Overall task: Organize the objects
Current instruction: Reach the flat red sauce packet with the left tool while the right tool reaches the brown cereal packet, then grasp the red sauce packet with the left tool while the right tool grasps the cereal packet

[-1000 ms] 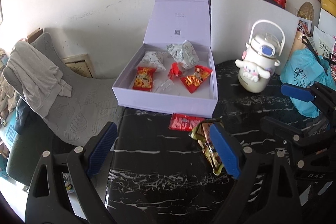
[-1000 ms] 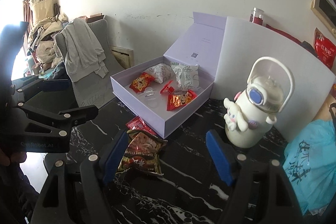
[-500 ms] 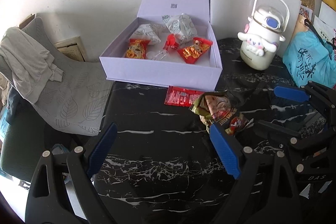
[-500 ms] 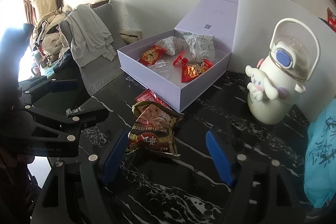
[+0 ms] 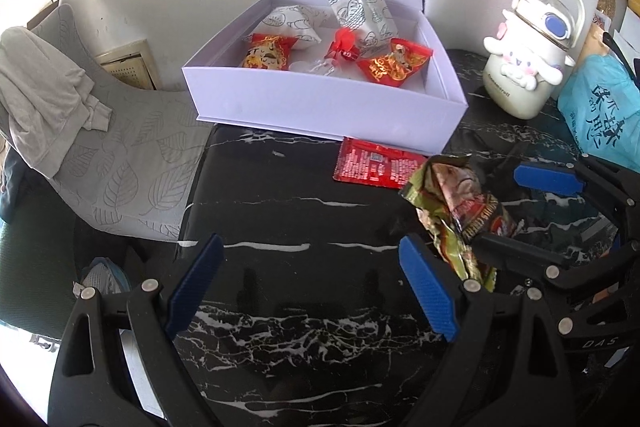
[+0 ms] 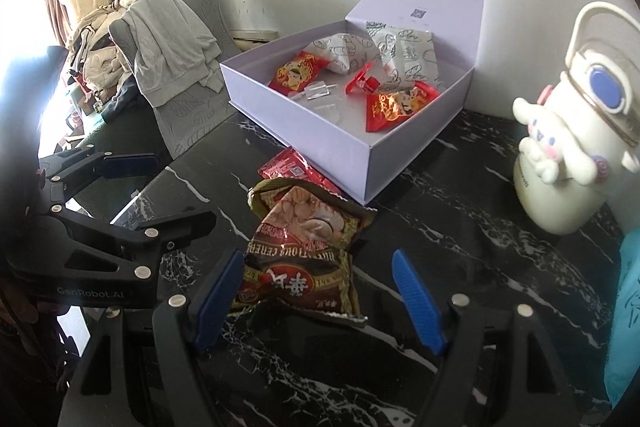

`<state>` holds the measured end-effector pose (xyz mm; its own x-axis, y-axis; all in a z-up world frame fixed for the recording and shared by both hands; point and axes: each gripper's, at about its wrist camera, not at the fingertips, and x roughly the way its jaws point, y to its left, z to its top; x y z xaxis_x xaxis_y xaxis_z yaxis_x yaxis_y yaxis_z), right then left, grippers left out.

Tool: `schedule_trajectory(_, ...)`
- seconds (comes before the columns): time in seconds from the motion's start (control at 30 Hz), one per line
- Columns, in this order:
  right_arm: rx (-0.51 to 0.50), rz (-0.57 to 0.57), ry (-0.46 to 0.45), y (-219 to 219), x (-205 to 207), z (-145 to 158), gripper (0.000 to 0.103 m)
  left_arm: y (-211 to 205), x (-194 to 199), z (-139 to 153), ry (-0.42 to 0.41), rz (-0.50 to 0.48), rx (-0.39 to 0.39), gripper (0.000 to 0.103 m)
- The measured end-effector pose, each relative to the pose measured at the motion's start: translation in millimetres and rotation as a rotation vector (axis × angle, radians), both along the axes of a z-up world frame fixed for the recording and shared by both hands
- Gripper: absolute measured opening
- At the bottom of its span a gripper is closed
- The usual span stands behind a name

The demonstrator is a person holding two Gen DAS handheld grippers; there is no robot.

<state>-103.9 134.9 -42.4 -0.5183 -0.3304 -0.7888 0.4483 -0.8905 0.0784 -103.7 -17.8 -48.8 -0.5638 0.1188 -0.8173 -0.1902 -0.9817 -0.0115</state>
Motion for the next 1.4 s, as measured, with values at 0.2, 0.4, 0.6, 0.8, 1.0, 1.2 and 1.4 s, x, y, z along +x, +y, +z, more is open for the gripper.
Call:
schedule_trajectory(0.2,-0.024,0.021,-0.034,-5,-14,-9,0.078,-1,-9,-6,-0.012,0.002,-0.002,0.09)
schedule_trajectory(0.4,-0.052,0.029,-0.049,-2,-22,-16,0.078,2,-18,-9,-0.022,-0.005,0.0,0.09)
schedule_trajectory(0.6,-0.098,-0.006,-0.061,17,-27,-18,0.078,12,-27,-7,-0.016,-0.022,0.007,0.09)
schedule_trajectory(0.8,-0.105,-0.061,-0.039,43,-29,-19,0.078,34,-36,-10,-0.021,-0.056,-0.003,0.09)
schedule_trajectory(1.0,-0.133,-0.12,-0.045,71,-31,-22,0.078,53,-48,-20,-0.053,-0.084,-0.003,0.09)
schedule_trajectory(1.2,-0.113,-0.123,-0.034,85,-29,-21,0.078,70,-59,-28,-0.068,-0.121,-0.037,0.09)
schedule_trajectory(1.4,-0.073,-0.034,0.0,76,-27,-17,0.078,69,-65,-29,-0.059,-0.138,-0.016,0.091)
